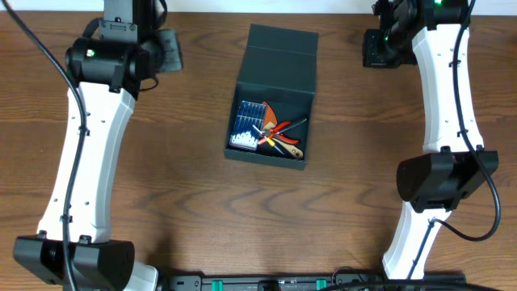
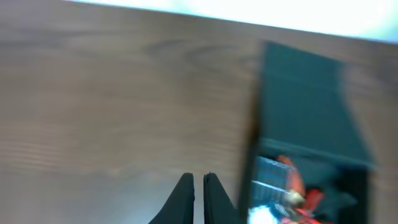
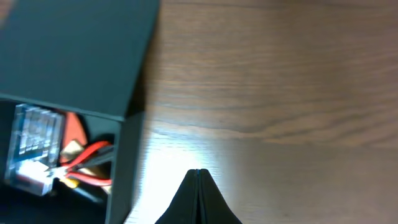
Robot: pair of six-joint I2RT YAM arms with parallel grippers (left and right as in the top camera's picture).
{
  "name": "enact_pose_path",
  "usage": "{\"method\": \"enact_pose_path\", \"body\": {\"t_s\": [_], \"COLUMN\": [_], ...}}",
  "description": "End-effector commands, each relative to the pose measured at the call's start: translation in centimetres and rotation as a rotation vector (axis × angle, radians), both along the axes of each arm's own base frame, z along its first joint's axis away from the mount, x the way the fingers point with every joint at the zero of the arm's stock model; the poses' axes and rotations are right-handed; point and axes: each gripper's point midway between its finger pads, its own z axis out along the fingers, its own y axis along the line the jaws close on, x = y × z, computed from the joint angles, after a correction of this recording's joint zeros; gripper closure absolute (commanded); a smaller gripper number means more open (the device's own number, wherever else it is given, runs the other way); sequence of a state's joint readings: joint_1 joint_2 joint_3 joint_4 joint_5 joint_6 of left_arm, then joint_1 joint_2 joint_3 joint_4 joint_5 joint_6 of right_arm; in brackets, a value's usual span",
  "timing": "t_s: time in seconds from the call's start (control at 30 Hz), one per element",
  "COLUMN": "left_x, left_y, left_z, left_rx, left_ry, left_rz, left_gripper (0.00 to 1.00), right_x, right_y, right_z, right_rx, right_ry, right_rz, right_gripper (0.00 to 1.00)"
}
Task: Pack container
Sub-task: 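Raise the right gripper up and away from the box, then move both grippers to the box lid's upper edges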
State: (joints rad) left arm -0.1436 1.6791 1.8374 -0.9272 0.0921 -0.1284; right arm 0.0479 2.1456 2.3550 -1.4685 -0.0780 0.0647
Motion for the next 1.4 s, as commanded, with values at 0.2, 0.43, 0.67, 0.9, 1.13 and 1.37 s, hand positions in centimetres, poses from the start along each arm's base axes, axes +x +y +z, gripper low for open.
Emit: {"method": "enact_pose_path", "body": {"t_s": [0.2, 0.43, 0.67, 0.9, 1.13, 1.37], "left_x": [0.2, 1.9, 3.1, 3.6, 4.3, 4.7], "left_y": [-6.5, -5.1, -4.8, -5.1, -6.0, -6.3], "left_z": [-5.3, -9.8, -11.1, -14.6, -17.3, -18.2], "left_rx": [-0.339, -0.451, -0.614, -0.726, -0.849, -0.89], "left_ry": [0.126, 0.226, 0.23, 0.296, 0.316, 0.305], "left_rz": [-0.508, -0.464, -0.49, -0.491, -0.526, -0.547], "left_gripper": [0.94, 0.94, 0.94, 0.94, 0.94, 0.95], "right_x": [-0.2, -0.1, -1.0, -1.5, -0.2, 0.6], "right_y": [2.5, 2.6, 4.5, 5.3, 5.9, 5.0], "right_z": [1.2, -3.4, -8.6, -11.1, -10.8, -10.4], "right_rx": [0.235, 0.342, 0.573, 0.623, 0.694, 0.728], "right_ry": [-0.025, 0.043, 0.086, 0.084, 0.035, 0.028], "right_rz": [0.109, 0.098, 0.135, 0.157, 0.137, 0.058], "right_gripper": [0.99, 0.99, 0.99, 0.99, 0.99, 0.99]}}
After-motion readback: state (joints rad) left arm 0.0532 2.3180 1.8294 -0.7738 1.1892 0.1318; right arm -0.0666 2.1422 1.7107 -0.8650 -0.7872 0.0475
